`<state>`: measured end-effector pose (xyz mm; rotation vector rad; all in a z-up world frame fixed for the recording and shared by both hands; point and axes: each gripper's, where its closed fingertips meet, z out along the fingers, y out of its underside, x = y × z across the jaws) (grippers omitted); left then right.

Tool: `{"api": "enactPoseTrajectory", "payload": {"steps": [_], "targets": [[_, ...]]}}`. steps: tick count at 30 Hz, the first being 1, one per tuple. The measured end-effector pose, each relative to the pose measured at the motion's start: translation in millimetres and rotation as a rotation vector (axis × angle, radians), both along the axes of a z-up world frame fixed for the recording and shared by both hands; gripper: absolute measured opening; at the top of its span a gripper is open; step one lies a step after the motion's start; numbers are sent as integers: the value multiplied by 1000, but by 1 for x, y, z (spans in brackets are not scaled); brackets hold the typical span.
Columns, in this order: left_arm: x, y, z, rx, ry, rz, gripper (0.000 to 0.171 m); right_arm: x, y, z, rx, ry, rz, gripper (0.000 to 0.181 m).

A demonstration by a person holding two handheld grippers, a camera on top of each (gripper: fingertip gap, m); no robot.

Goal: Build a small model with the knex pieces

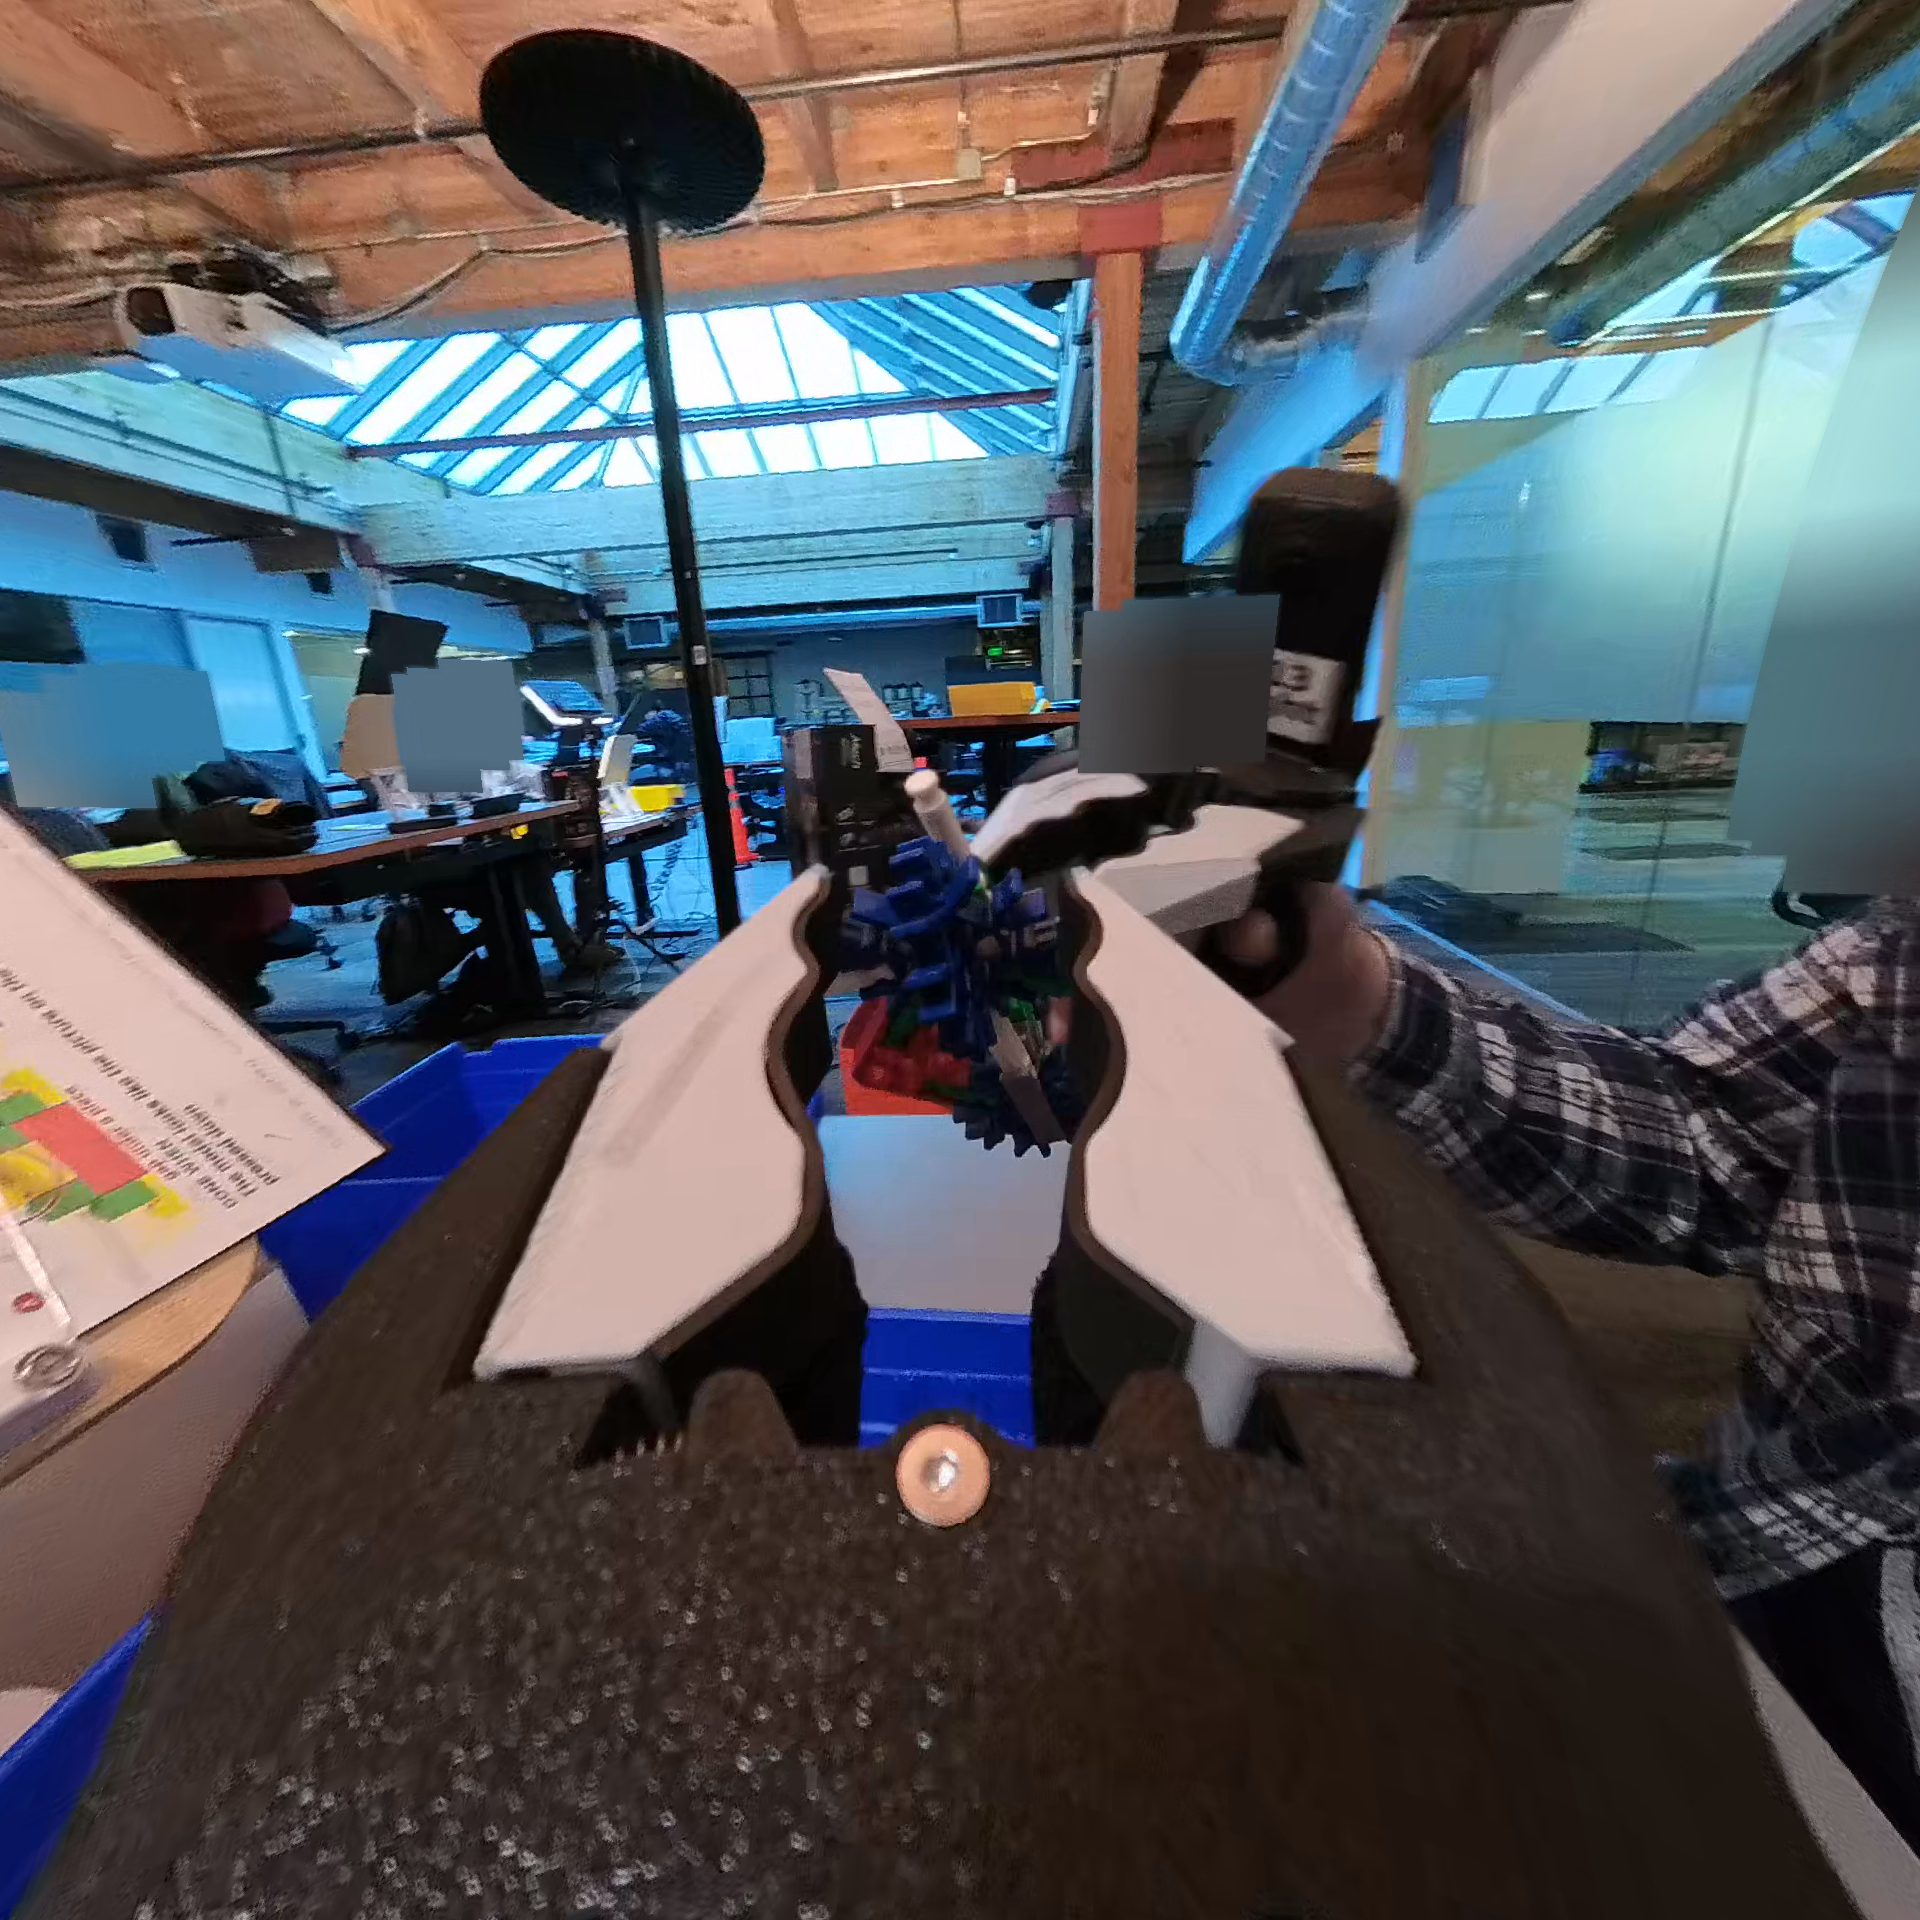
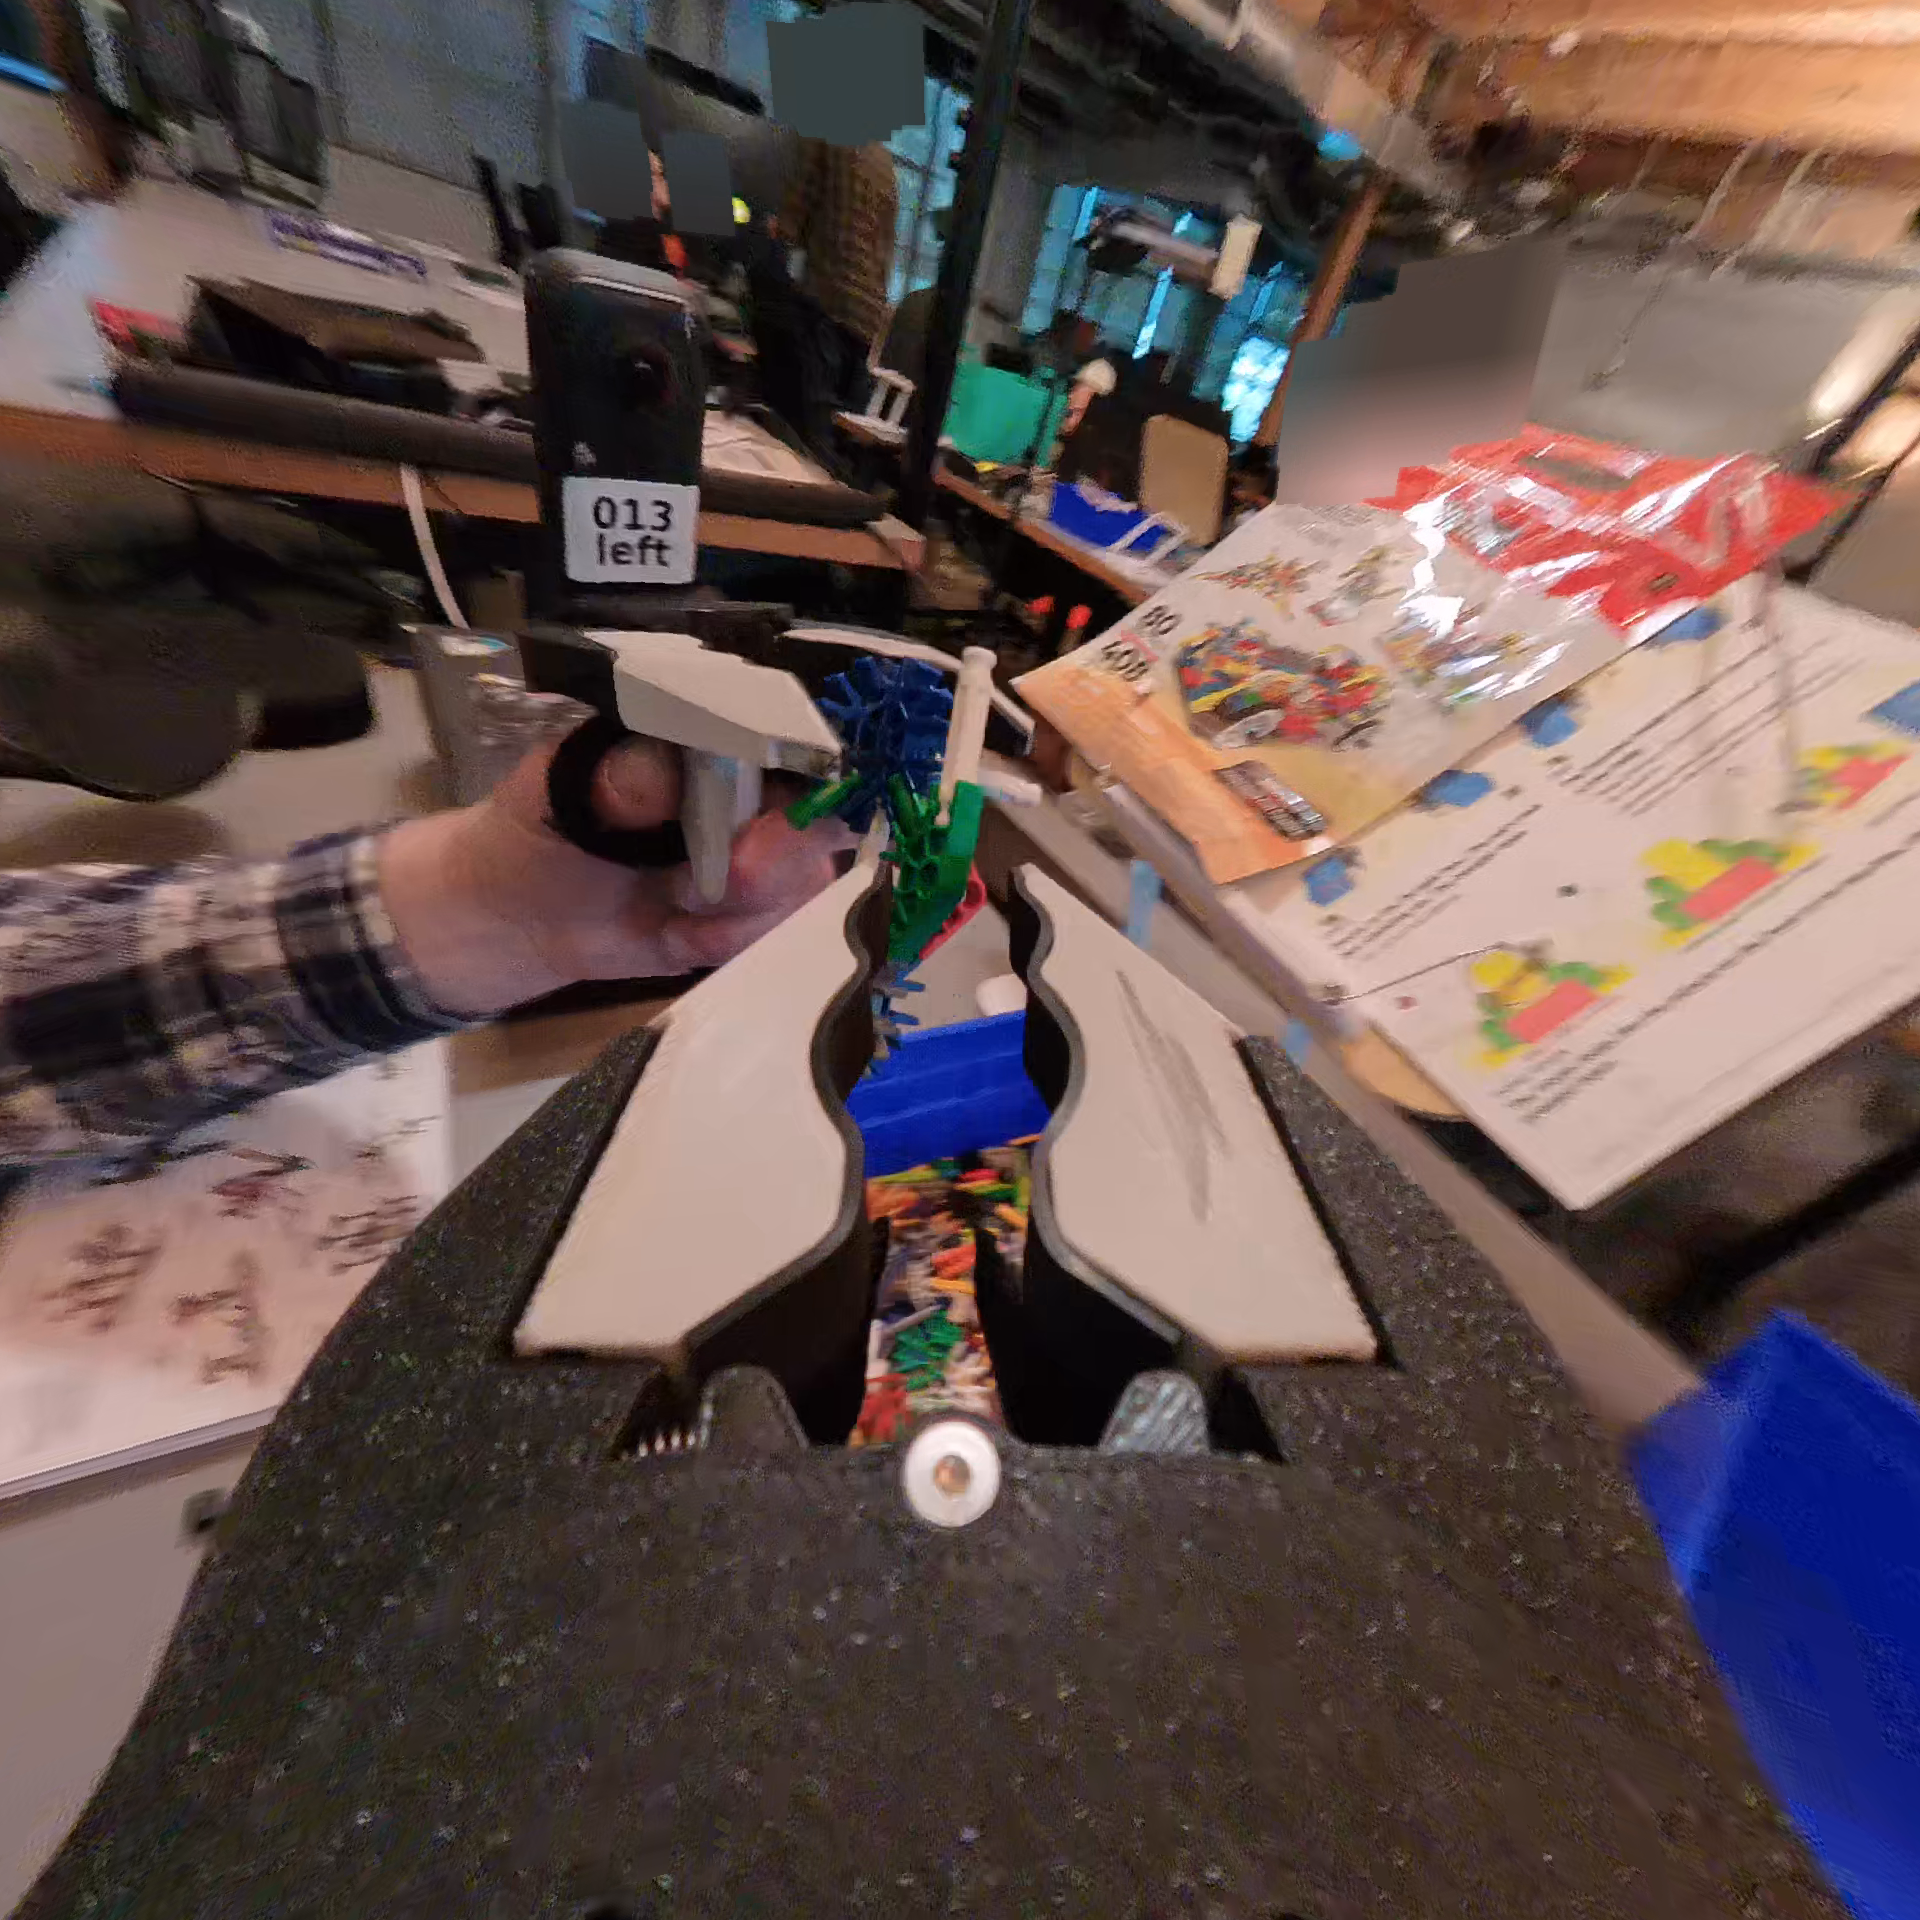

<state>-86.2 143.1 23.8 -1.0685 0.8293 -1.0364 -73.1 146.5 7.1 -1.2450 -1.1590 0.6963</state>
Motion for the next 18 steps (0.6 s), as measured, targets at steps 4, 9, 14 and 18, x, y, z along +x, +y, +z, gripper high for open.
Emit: {"api": "enactPoseTrajectory", "payload": {"steps": [4,9,14,18], "targets": [[6,-13,2,23,-3,-73,39,-9,-11,-5,-92,7,126,13],[7,-16,4,26,-8,-88,39,-7,-18,5,-49,38,140,7],[-1,-4,5,-15,-20,-26,41,-2,-5,5,107,-32,-56,4],[1,3,-1,-39,45,28,42,7,4,10,188,-29,-180,5]]}}
